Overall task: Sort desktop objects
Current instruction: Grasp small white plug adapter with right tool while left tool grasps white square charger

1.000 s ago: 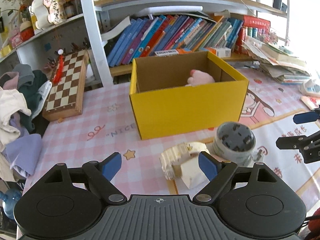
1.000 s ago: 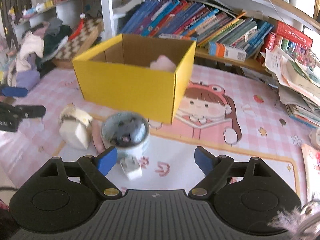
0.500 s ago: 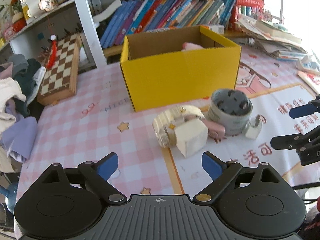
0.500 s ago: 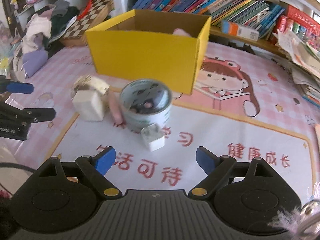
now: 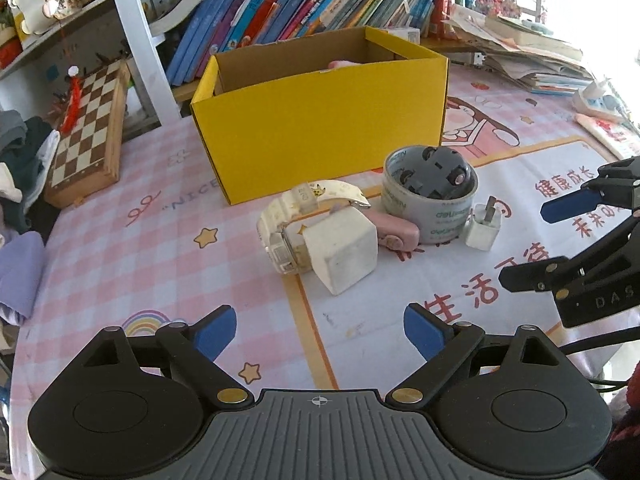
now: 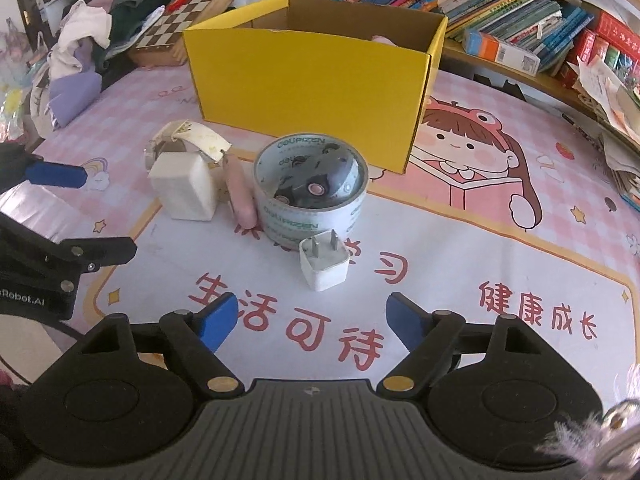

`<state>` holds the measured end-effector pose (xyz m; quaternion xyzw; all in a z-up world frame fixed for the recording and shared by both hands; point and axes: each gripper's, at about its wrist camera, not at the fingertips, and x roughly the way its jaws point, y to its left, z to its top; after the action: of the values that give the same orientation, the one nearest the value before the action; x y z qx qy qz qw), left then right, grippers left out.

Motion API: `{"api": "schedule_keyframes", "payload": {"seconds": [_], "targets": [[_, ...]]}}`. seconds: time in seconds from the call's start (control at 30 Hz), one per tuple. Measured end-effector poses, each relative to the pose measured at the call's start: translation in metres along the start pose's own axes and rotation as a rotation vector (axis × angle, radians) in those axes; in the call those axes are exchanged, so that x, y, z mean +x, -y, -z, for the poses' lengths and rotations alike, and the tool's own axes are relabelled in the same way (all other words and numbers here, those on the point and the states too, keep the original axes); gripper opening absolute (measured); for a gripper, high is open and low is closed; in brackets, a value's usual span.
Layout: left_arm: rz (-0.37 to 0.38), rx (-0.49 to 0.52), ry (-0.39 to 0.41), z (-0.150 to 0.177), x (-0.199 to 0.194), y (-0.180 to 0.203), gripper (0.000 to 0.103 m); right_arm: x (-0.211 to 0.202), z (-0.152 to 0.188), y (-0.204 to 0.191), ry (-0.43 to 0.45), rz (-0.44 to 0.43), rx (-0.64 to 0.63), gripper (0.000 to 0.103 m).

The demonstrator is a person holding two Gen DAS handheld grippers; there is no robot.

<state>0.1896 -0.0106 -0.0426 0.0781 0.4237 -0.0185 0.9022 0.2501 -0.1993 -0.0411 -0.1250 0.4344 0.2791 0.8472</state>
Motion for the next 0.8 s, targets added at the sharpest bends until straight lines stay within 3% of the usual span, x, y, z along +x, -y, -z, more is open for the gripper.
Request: {"api": "schedule_keyframes", "payload": {"seconds": [0.23,0.37,0.53,0.8], "targets": [[0.028,-0.019,0.029,-0.005,0.005,0.000,0.091,0.008,-0.007,0.002,-0.007,-0.016,-0.016,0.060],[0.051,-0.035,0.028,-0.010,0.012,-0.001,0.084,0.012,-0.012,0.004,-0.009,-0.022,-0.029,0.059],[0.091,-0.049,0.019,-0.015,0.021,0.000,0.063,0.018,-0.017,0.008,-0.013,-0.031,-0.044,0.056],[0.100,-0.078,0.012,-0.024,0.037,0.001,0.060,0.027,-0.023,0.010,-0.024,-0.055,-0.075,0.050]]}}
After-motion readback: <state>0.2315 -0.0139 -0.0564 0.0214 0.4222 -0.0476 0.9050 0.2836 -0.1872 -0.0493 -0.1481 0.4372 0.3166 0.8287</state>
